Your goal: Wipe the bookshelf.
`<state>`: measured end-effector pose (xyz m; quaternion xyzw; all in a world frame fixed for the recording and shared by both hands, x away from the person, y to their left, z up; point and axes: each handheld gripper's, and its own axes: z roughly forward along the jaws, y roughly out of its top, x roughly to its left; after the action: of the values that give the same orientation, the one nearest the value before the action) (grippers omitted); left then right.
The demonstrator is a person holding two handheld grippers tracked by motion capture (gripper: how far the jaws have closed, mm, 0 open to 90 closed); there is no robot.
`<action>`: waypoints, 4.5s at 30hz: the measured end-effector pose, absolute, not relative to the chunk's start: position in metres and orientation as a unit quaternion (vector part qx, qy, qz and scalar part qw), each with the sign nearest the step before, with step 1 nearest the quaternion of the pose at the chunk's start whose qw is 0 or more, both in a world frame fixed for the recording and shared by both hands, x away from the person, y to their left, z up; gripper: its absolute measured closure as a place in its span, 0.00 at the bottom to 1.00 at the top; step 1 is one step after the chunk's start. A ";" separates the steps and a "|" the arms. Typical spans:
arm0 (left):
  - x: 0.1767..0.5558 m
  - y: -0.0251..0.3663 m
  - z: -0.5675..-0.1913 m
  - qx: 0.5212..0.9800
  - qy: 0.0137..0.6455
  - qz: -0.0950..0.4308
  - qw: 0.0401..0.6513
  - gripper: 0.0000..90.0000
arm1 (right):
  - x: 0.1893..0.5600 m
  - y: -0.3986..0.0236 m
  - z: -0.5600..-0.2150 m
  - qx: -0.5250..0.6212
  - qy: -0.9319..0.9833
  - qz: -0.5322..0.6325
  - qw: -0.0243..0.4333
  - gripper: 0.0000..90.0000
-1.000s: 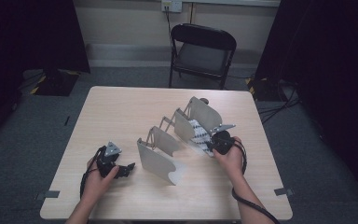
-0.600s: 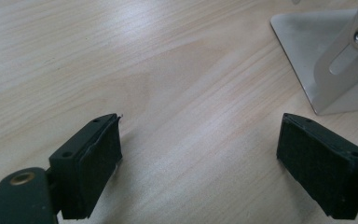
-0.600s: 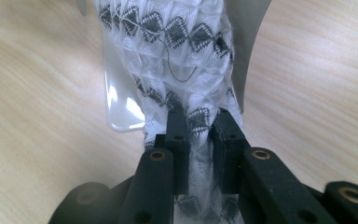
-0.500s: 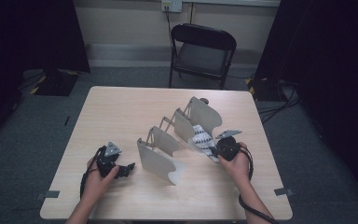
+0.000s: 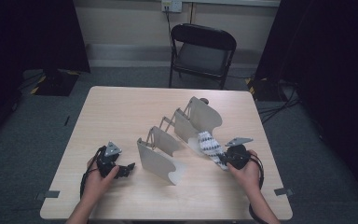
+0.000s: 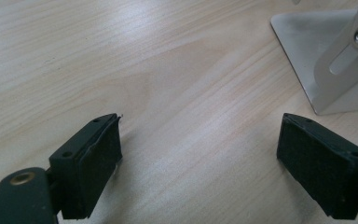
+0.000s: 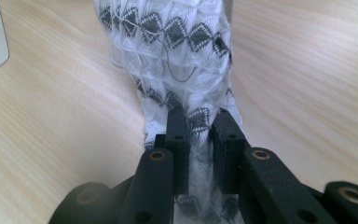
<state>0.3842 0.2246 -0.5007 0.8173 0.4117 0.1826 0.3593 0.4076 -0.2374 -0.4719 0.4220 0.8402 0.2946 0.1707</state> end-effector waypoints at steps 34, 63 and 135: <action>0.384 0.224 -0.501 0.817 0.412 0.184 0.359 0.15 | 0.410 -0.284 -0.463 0.494 0.784 0.309 0.215 0.61; 0.384 0.224 -0.501 0.817 0.413 0.184 0.359 0.15 | 0.377 -0.254 -0.478 0.423 0.818 0.355 0.161 0.34; 0.384 0.224 -0.501 0.817 0.413 0.184 0.359 0.15 | 0.353 -0.232 -0.499 0.363 0.842 0.366 0.159 0.16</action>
<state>0.3839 0.2243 -0.5009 0.8165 0.4128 0.1836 0.3594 0.3526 -0.2316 -0.4994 0.3629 0.8421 0.3660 0.1586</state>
